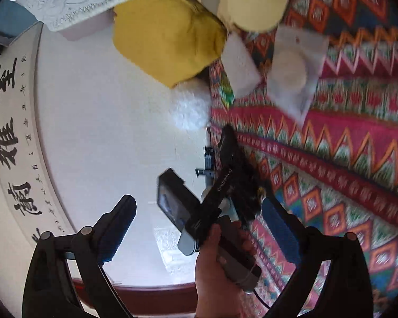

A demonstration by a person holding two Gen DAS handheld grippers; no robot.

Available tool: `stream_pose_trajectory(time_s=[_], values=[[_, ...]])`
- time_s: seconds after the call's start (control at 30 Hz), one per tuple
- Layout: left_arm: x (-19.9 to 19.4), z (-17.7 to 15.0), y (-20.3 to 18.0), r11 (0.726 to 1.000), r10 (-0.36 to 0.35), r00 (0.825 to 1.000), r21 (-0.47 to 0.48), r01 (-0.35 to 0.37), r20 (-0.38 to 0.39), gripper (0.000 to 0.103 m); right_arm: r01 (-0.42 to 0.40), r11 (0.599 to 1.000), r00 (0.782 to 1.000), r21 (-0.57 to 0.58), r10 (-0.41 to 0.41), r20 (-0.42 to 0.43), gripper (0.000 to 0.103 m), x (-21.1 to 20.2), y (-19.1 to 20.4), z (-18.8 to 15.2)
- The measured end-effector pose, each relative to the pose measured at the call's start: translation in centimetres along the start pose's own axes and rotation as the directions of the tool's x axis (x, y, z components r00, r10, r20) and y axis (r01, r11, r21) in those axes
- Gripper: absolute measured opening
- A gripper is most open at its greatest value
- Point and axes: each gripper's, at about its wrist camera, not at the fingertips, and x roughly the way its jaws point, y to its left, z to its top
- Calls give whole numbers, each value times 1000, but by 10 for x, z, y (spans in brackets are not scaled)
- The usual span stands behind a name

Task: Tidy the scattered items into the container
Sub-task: 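Grasp the black glove with left while right reaches for the snack packet, then drop the black glove into the box with left while right grasps the snack packet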

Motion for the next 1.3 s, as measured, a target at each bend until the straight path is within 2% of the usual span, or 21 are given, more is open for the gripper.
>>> stream_pose_trajectory(time_s=[0.03, 0.07, 0.13, 0.23, 0.33, 0.4, 0.5, 0.6, 0.67, 0.77, 0.83, 0.9, 0.97, 1.0, 1.03, 1.07, 1.13, 1.17, 1.2, 1.23, 1.3], values=[[-2, -1, 9, 995, -64, 998, -77, 63, -11, 25, 2, 1000, 1000, -17, -2, -1, 85, 0, 2, 3], [-10, -3, 19, 984, -83, 997, -156, 81, -6, 17, 3, 999, 1000, -32, -3, -6, 79, 0, 4, 4], [-29, -9, 31, 954, -188, 982, -235, 186, 14, 15, -2, 998, 1000, -61, 1, -25, 69, 4, 8, 5], [-86, -35, 45, 922, -293, 950, -231, 311, 110, 15, 22, 995, 997, -101, -29, -70, 64, 17, 8, 1], [-155, -90, 79, 871, -385, 902, -246, 426, 197, 15, 84, 981, 986, -174, -108, -128, 63, 36, 7, -8], [-202, -133, 115, 846, -394, 880, -269, 461, 267, 15, 155, 945, 964, -288, -208, -163, 63, 56, 9, -15], [-271, -203, 183, 835, -283, 869, -342, 431, 406, 16, 289, 828, 914, -480, -389, -120, 63, 94, 11, -28], [-332, -275, 258, 816, -19, 863, -491, 306, 506, 17, 367, 688, 859, -626, -510, -56, 63, 133, 9, -34], [-353, -315, 303, 768, 137, 854, -598, 228, 502, 17, 418, 638, 821, -647, -570, -32, 64, 151, -3, -39], [-365, -355, 361, 675, 273, 845, -718, 172, 460, 17, 440, 548, 808, -712, -588, 47, 80, 163, -4, -57], [-367, -372, 391, 619, 348, 843, -776, 122, 410, 17, 458, 476, 784, -751, -614, 89, 86, 171, -2, -69], [-360, -382, 416, 593, 386, 853, -803, 62, 351, 20, 479, 393, 760, -785, -634, 146, 89, 178, -2, -81], [-338, -387, 437, 567, 407, 896, -818, -96, 177, 39, 495, 258, 720, -830, -657, 225, 84, 187, -7, -97], [-327, -394, 443, 539, 427, 902, -821, -189, 73, 52, 508, 176, 690, -843, -669, 275, 78, 191, -8, -105], [-321, -402, 446, 509, 453, 891, -824, -251, 8, 56, 510, 113, 670, -853, -673, 312, 64, 193, -9, -111], [-320, -409, 446, 487, 472, 881, -825, -285, -26, 57, 500, 101, 672, -860, -672, 312, 44, 193, -7, -113], [-331, -423, 447, 475, 483, 875, -834, -281, -20, 62, 487, 157, 690, -859, -672, 268, 44, 188, -2, -108], [-341, -430, 448, 469, 489, 872, -845, -255, 9, 65, 482, 202, 705, -853, -668, 240, 44, 183, -1, -104], [-354, -438, 448, 452, 506, 861, -862, -229, 37, 77, 474, 258, 722, -842, -661, 204, 43, 178, -1, -101], [-367, -449, 448, 424, 533, 844, -882, -207, 58, 89, 459, 329, 745, -825, -649, 156, 43, 172, -1, -97], [-389, -479, 459, 356, 582, 809, -920, -164, 81, 100, 433, 441, 783, -786, -616, 85, 43, 160, 4, -96]])
